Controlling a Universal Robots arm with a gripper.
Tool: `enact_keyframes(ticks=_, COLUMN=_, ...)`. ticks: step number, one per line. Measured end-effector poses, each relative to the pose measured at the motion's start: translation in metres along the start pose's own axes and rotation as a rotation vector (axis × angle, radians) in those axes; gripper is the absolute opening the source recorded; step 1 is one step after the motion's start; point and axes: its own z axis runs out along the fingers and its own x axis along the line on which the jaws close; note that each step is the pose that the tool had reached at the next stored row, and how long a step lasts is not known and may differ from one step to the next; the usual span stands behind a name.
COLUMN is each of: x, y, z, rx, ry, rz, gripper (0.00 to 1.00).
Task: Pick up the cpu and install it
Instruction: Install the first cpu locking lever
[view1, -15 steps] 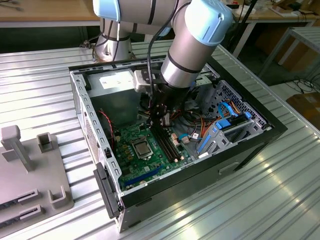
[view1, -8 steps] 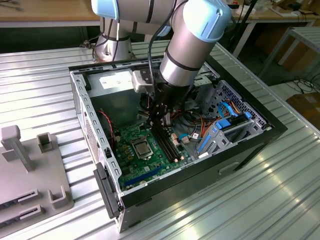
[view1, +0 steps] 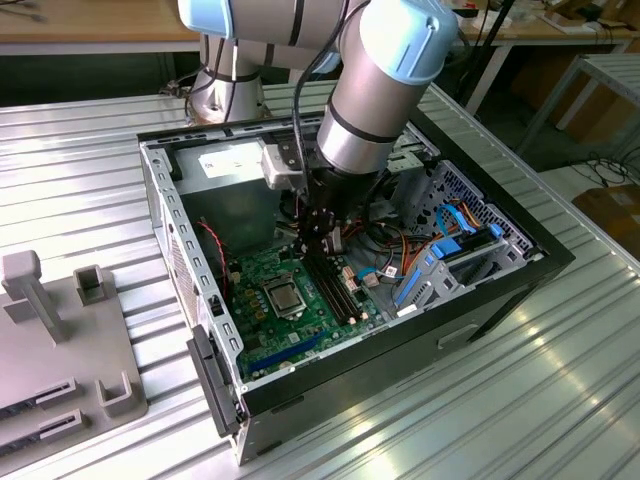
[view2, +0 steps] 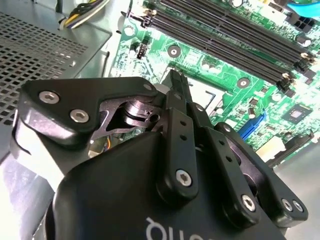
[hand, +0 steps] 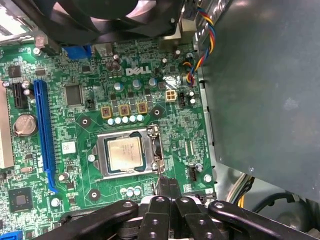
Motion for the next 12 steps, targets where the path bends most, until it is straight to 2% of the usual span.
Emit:
enact_keyframes(ticks=8, x=0.0123, y=0.0023, z=0.0000, rx=0.0089, ry=0.0007, rz=-0.017, gripper=0.11)
enact_keyframes(ticks=12, x=0.0158, y=0.0020, z=0.0006, rx=0.0105, ry=0.0014, rz=-0.021, gripper=0.11)
